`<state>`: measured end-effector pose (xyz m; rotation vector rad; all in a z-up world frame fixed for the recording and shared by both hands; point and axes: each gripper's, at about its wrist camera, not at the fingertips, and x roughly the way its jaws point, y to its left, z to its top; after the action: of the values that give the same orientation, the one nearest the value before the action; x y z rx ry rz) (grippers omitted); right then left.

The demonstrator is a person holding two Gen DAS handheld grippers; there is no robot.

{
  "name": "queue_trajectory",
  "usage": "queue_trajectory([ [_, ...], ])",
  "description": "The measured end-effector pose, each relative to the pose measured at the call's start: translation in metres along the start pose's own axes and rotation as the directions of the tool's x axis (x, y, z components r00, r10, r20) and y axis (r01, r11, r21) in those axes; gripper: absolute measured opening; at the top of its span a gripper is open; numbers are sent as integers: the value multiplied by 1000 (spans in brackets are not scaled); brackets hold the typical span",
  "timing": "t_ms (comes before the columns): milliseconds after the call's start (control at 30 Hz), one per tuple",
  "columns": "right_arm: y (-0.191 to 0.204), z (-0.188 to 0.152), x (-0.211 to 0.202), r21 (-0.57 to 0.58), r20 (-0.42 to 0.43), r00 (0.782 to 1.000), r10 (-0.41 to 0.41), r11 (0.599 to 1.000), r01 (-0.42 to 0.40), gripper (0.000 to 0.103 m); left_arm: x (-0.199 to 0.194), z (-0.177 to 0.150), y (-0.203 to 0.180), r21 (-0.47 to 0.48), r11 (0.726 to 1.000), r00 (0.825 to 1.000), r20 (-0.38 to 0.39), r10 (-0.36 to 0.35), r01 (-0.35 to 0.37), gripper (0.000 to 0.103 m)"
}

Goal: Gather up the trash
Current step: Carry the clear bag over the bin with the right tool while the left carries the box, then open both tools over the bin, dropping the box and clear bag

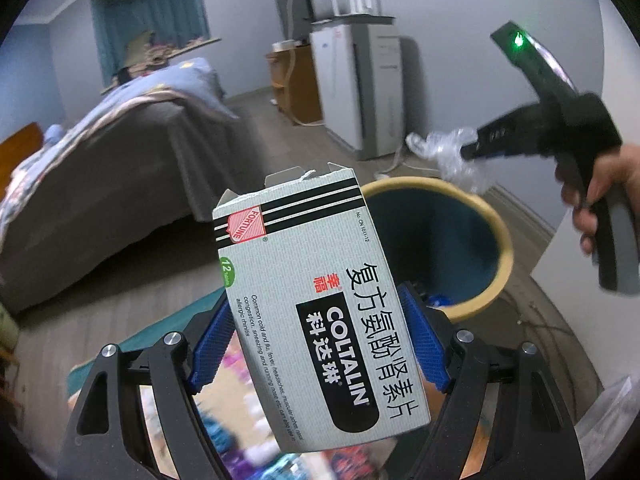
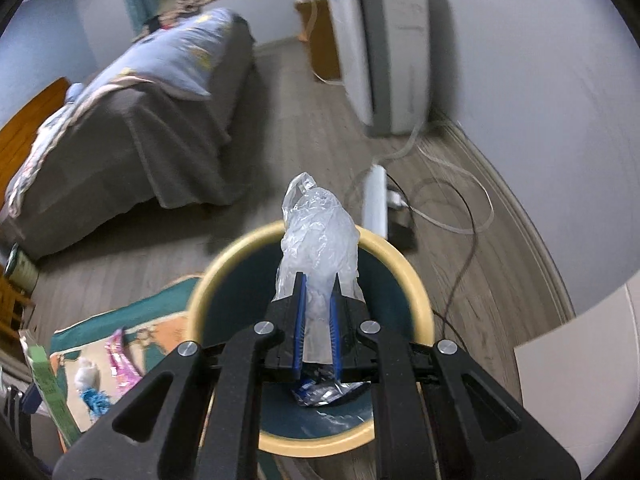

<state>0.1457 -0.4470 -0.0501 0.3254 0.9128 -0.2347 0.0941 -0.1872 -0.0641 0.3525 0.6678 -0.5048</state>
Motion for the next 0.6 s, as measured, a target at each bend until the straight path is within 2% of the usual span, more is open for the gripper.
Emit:
queue_trajectory([
  [133, -15, -5, 13, 38, -43, 999, -9, 999, 11, 10, 23, 14, -21, 52, 997, 998, -16, -62, 62, 79],
  [267, -18, -7, 18, 58, -58, 998, 5, 998, -2, 10, 49, 25, -36, 54, 990, 990, -56, -127, 130, 79],
  [533, -17, -8, 22, 51, -75, 997, 29, 998, -25, 10, 88, 40, -55, 131, 984, 989, -98, -109, 121, 80],
  [567, -16, -8, 24, 52, -82, 996, 32, 998, -28, 11, 91, 42, -57, 152, 982, 991, -99, -95, 109, 82],
  [600, -16, -8, 24, 51, -85, 996, 29, 998, -25, 11, 92, 44, -58, 166, 981, 992, -95, -83, 98, 88],
])
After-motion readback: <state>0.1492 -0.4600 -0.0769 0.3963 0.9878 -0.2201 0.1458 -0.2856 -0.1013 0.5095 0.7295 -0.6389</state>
